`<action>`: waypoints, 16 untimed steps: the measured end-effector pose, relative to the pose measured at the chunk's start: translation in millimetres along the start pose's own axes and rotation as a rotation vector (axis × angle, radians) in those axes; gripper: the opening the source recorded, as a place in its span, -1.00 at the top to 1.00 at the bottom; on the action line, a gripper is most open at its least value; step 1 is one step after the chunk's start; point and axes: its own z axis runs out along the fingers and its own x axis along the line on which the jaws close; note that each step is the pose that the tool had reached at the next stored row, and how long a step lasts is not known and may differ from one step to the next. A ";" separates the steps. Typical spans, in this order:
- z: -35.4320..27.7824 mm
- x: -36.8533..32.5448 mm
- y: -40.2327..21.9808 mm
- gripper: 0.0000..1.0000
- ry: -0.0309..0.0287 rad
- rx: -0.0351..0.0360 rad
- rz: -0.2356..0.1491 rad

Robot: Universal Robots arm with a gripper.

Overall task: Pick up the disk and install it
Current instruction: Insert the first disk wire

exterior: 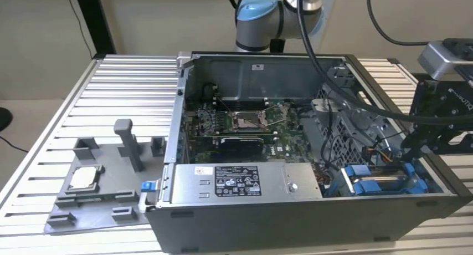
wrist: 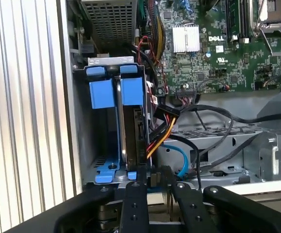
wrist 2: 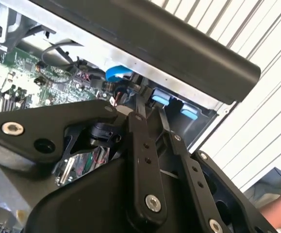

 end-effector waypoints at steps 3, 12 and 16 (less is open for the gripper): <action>1.3 0.0 -0.8 -1.00 -0.0027 -0.0160 0.003; 8.7 0.2 -4.3 -1.00 -0.0028 -0.0438 0.018; 12.0 0.2 -6.1 -1.00 -0.0050 -0.0509 0.024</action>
